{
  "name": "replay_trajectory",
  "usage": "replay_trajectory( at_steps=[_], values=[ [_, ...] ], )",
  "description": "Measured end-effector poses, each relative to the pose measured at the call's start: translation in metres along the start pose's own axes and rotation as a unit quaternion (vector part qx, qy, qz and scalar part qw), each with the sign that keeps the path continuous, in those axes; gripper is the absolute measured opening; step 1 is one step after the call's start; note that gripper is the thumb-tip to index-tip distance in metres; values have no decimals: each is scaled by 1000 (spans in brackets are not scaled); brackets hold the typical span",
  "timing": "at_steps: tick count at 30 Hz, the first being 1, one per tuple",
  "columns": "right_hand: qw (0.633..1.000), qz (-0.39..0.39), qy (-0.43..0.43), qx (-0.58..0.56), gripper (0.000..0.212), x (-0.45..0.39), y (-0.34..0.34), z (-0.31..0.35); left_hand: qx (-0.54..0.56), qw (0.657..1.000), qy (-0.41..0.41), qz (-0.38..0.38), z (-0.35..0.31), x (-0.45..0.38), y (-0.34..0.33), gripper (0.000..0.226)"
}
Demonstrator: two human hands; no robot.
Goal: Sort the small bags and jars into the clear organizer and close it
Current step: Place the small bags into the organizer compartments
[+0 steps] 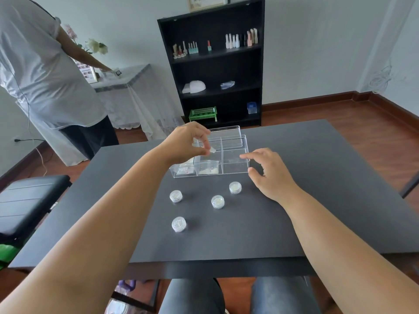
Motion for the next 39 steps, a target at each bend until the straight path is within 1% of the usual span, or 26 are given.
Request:
replay_trajectory(
  at_steps=[2, 5, 7, 9, 13, 16, 18, 23, 27, 31, 36, 37, 39],
  values=[
    [1000, 2, -1, -3, 39, 0, -1, 0, -2, 1000, 17, -3, 5, 0, -2, 15],
    [1000, -1, 1, -8, 39, -1, -1, 0, -63, 996, 57, -3, 14, -1, -10, 18],
    [1000, -4, 2, -10, 40, -1, -1, -1, -75, 995, 70, 2, 15, -2, -18, 16],
    [1000, -6, 2, -9, 40, -1, -1, -2, -83, 993, 78, 5, 15, -2, -26, 11],
    [1000, -7, 3, -6, 40, -1, -2, -4, -67, 995, 79, -9, 13, -4, -35, 12],
    [1000, -9, 3, -1, 40, -2, -3, -4, -73, 993, 83, -30, 12, -6, -34, 18],
    [1000, -9, 0, 2, 40, -2, -3, -5, -78, 992, 92, -31, 13, -8, -35, 23],
    [1000, -13, -5, 1, 40, -1, -2, -6, -162, 978, 119, 51, 13, -17, -43, 37],
    [1000, -16, -2, 0, 40, 0, -1, -4, -220, 966, 113, 76, 13, -21, -43, 38],
    [1000, -17, -3, -1, 39, 0, -1, -5, -202, 969, 113, 82, 12, -19, -41, 38],
    [1000, -17, 2, -3, 39, -1, -3, -5, -157, 982, 98, 45, 13, -12, -28, 24],
    [1000, -17, 3, -3, 39, -1, -3, -5, -153, 982, 94, 51, 13, -9, -30, 25],
    [1000, -16, 3, -1, 38, -2, -3, -6, -146, 982, 90, 81, 13, -3, -39, 37]
  ],
)
Point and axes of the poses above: each hand's wrist, its own x-axis away from the middle knuckle, its own y-axis out of the back of the hand, z = x × y, the point moved 10 cm from there along -x, towards the middle knuckle, and after that the axes turned 4 degrees about -x, right-handed, at the moved point
